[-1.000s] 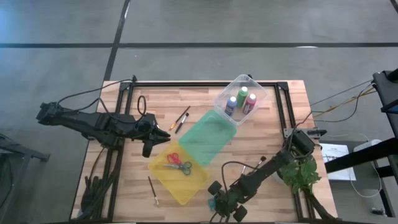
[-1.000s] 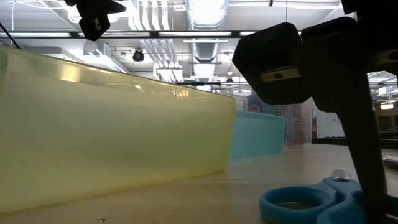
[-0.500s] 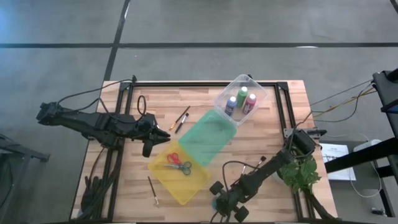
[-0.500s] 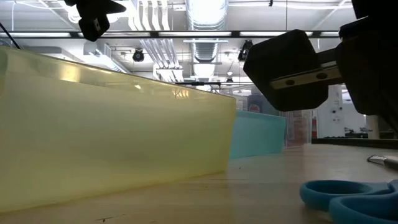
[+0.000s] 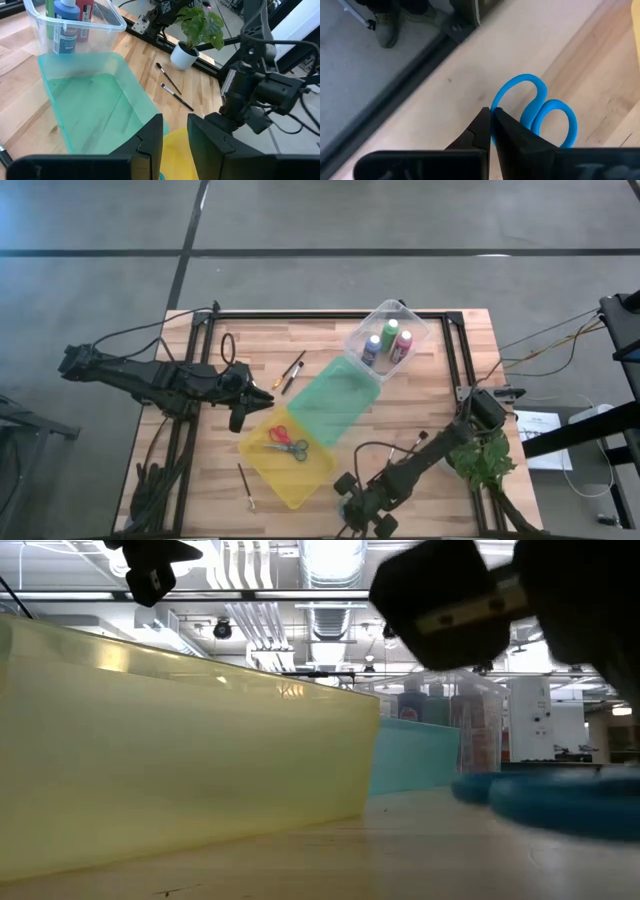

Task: Pick & Place Paint Supplies
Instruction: Put the blue scissors into the yellow bin

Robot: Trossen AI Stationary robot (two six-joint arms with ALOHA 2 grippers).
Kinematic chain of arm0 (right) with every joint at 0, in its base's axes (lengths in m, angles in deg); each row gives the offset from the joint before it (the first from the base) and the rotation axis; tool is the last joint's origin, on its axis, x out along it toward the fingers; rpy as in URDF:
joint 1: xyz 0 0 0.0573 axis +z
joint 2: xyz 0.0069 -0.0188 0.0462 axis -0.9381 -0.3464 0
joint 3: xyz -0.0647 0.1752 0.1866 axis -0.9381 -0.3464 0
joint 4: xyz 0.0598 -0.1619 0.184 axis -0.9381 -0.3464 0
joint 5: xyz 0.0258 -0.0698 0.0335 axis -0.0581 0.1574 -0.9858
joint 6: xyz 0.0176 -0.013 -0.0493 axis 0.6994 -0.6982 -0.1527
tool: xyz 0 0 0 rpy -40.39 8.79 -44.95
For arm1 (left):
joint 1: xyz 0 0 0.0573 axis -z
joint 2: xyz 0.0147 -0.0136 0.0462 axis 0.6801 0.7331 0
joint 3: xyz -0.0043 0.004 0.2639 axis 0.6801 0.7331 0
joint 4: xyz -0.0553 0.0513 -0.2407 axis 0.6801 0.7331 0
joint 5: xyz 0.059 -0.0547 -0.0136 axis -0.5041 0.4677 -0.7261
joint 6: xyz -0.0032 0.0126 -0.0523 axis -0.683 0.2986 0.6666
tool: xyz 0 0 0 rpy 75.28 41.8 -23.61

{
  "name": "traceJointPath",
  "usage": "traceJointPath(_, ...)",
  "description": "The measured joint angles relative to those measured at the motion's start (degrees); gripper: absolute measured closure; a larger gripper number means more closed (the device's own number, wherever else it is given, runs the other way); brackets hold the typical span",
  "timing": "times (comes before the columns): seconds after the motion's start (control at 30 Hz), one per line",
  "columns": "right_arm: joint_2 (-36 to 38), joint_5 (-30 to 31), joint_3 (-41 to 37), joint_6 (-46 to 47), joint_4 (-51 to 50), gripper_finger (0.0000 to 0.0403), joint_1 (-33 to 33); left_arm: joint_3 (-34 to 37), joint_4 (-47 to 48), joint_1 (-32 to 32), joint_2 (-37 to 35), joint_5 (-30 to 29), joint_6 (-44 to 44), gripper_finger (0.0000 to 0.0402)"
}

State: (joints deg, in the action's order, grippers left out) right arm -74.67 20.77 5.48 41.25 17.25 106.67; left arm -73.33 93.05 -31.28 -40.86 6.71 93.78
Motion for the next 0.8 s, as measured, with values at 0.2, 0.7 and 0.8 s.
traceJointPath(0.2, 0.59, 0.29, 3.25, -1.01, -3.01, 0.0395, 0.74, 0.00, 0.00, 0.00, 0.00, 0.00, 0.02, 0.0303)
traceJointPath(0.7, 8.41, 6.89, 3.31, 3.34, 12.62, 0.0395, -8.48, -0.02, 0.00, 0.00, -0.02, 0.00, 0.22, 0.0303)
traceJointPath(0.8, 7.63, 4.98, 3.34, 5.29, 18.68, 0.0395, -10.51, -0.02, 0.00, 0.02, -0.02, 0.00, 0.28, 0.0303)
